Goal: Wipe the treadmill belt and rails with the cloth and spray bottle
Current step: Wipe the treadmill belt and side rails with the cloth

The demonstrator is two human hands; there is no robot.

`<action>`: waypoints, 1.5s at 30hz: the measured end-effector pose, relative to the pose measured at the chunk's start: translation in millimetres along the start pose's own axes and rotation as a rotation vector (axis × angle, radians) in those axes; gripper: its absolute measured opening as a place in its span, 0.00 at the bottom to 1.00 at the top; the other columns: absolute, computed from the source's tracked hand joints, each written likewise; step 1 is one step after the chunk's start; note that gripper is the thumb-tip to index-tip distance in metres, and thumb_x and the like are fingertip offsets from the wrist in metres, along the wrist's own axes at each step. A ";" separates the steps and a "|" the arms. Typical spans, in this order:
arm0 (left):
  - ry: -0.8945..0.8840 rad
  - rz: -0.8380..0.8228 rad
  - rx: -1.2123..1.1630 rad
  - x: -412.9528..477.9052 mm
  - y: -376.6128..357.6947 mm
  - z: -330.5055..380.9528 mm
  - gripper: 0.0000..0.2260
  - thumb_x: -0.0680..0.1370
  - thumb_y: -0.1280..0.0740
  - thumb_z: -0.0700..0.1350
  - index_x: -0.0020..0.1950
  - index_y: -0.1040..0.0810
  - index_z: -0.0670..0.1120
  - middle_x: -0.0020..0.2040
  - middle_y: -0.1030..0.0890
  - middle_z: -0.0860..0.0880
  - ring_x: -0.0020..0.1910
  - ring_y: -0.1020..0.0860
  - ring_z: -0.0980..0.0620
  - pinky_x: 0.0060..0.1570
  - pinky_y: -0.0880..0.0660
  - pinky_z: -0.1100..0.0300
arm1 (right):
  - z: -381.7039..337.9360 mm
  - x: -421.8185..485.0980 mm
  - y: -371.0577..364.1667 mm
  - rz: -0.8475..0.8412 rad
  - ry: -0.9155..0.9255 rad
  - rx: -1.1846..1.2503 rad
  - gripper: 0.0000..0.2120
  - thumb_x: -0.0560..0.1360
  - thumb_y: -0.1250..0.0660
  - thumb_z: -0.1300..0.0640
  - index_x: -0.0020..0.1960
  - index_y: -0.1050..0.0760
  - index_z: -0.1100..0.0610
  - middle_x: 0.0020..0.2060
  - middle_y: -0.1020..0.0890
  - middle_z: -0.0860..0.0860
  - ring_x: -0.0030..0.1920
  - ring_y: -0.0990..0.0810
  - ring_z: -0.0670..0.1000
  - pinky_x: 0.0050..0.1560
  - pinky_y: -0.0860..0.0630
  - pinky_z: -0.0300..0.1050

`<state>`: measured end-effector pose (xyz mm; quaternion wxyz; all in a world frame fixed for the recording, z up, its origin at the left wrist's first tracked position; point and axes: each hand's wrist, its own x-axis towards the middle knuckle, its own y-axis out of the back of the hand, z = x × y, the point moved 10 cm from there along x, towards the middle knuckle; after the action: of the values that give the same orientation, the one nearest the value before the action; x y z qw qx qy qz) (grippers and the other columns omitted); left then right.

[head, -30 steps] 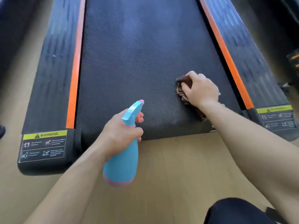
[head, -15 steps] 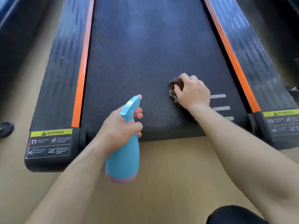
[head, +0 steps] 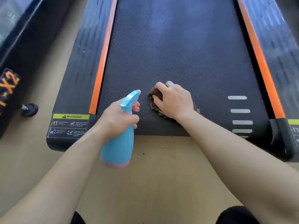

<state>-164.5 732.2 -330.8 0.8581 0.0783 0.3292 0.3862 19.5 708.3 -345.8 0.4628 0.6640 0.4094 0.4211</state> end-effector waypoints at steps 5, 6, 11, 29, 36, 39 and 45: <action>-0.020 -0.013 0.009 -0.6 0.9 -2.5 0.23 0.75 0.33 0.35 0.59 0.19 0.63 0.58 0.16 0.53 0.42 0.13 0.44 0.40 0.24 0.65 | 3.6 -54.4 14.9 0.016 0.131 0.007 0.16 0.76 0.40 0.38 0.53 0.25 0.48 0.45 0.23 0.49 0.45 0.21 0.56 0.33 0.26 0.47; -0.021 -0.014 -0.003 -2.5 3.5 -4.4 0.26 0.76 0.34 0.33 0.62 0.20 0.63 0.58 0.17 0.53 0.42 0.13 0.43 0.37 0.25 0.68 | 5.5 -73.4 18.6 0.009 0.148 0.011 0.16 0.75 0.40 0.38 0.52 0.25 0.49 0.44 0.24 0.49 0.44 0.21 0.56 0.32 0.25 0.47; -0.010 0.015 -0.058 -11.4 22.9 -16.0 0.29 0.77 0.35 0.31 0.66 0.21 0.63 0.61 0.18 0.50 0.46 0.15 0.39 0.34 0.24 0.70 | 5.8 -36.6 10.3 0.025 0.093 -0.011 0.15 0.76 0.38 0.38 0.52 0.26 0.49 0.44 0.23 0.49 0.45 0.19 0.57 0.33 0.27 0.47; 0.037 0.101 -0.064 -43.8 70.8 -49.1 0.27 0.66 0.32 0.42 0.61 0.20 0.66 0.57 0.17 0.52 0.42 0.14 0.47 0.52 0.17 0.52 | -73.8 22.8 -20.6 -0.015 0.128 0.017 0.15 0.77 0.38 0.40 0.56 0.27 0.49 0.48 0.21 0.52 0.49 0.20 0.59 0.37 0.33 0.47; -0.066 0.150 -0.206 -43.2 91.3 -39.6 0.33 0.74 0.34 0.32 0.72 0.24 0.62 0.62 0.19 0.45 0.44 0.19 0.46 0.37 0.23 0.69 | -57.0 -44.9 -0.2 0.001 0.325 -0.040 0.18 0.76 0.43 0.38 0.53 0.23 0.50 0.43 0.24 0.51 0.43 0.20 0.57 0.30 0.28 0.46; -0.045 0.147 -0.211 -49.6 95.6 -47.2 0.31 0.76 0.37 0.29 0.70 0.23 0.60 0.62 0.19 0.45 0.43 0.19 0.45 0.34 0.25 0.70 | -55.3 -52.9 4.6 0.023 0.344 -0.030 0.18 0.76 0.42 0.39 0.50 0.22 0.52 0.41 0.25 0.52 0.41 0.21 0.58 0.28 0.27 0.46; -0.031 0.183 -0.136 -44.9 109.8 -52.9 0.23 0.72 0.33 0.34 0.61 0.19 0.57 0.56 0.18 0.48 0.37 0.16 0.48 0.40 0.23 0.65 | -165.9 1.0 -36.7 0.005 0.333 -0.027 0.17 0.75 0.41 0.40 0.53 0.25 0.51 0.43 0.22 0.54 0.42 0.20 0.60 0.30 0.28 0.48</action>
<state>-286.4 769.5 -306.3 0.8277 0.0556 0.2802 0.4830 -141.5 762.7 -344.9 0.3965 0.5798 0.4729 0.5320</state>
